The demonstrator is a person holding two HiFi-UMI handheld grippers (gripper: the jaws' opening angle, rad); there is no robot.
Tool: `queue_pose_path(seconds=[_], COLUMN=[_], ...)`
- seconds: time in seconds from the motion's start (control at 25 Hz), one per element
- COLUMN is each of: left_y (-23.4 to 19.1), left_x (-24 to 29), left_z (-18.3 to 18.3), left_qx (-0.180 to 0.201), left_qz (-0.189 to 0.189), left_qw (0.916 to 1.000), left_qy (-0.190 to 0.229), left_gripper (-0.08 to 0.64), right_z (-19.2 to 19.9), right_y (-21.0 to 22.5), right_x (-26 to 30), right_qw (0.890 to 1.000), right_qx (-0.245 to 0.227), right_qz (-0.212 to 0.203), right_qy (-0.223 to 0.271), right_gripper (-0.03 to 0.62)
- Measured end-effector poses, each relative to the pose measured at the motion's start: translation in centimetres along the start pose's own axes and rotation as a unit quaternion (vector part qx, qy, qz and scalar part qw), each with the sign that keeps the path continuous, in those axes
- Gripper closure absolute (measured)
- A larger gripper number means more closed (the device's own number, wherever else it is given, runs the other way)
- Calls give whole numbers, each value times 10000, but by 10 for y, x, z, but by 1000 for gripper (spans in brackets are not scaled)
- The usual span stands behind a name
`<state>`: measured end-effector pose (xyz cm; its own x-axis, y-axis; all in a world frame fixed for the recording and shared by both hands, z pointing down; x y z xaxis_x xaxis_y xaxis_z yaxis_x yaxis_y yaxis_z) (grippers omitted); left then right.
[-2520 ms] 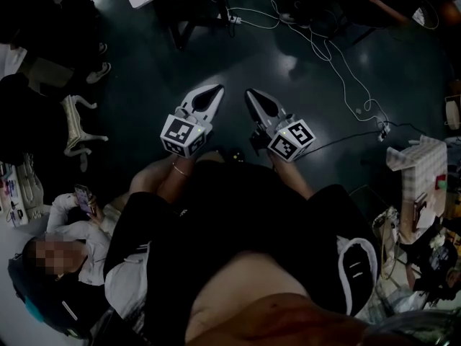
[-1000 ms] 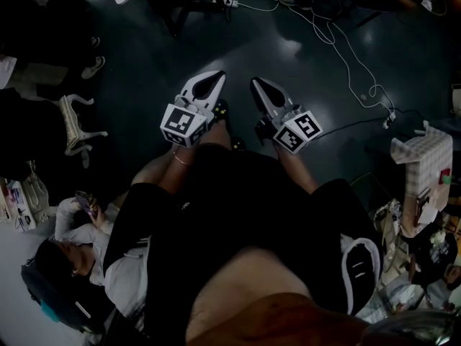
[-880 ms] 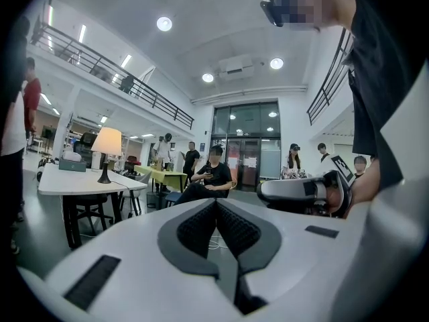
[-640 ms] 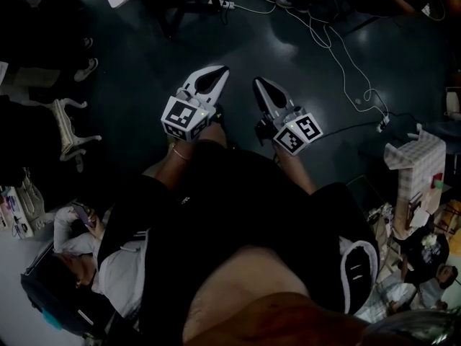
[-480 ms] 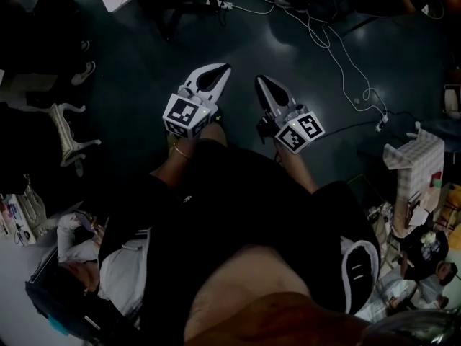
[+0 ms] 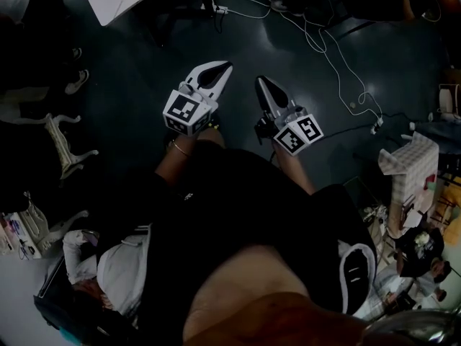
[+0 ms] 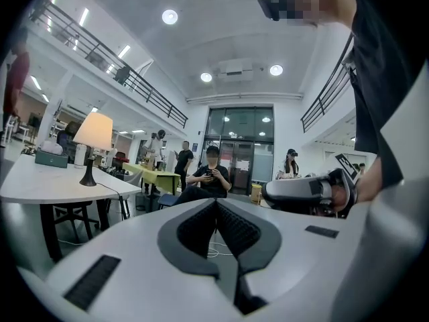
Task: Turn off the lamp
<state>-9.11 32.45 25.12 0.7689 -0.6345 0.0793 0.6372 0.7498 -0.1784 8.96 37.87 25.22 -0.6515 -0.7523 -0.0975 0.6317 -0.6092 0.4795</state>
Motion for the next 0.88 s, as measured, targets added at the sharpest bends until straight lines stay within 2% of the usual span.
queue_pose_path(seconds=[0.2,0.52,0.88], left_y=[-27,-46,-71], left_x=[12,16,18], left_z=[-1,-12,-12], left_qx=[191,70,175], left_qz=[93,191,60], left_qw=[9998,9998,9998], left_qy=[40,42,96], left_gripper=[552,552,552], right_z=[-9,-12,-15], right_y=[6,16,22], right_x=[28,55,79], right_qw=[9999,10000,10000], right_qx=[-40,-65,-72], right_qz=[-55,20,-4], right_qy=[75,28,53], right_gripper=[591,591,591])
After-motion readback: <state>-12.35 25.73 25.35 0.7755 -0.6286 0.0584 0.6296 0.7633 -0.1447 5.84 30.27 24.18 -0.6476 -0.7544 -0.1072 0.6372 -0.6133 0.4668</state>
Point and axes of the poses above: the fingertips, and each gripper's own axes: x forward along the fingers, y to its right, z out of its underside, the point moved 8 cm from there along -x, backward along the fingers, and after that the axes turned 1 degree about -z, right-handed, at the moved point
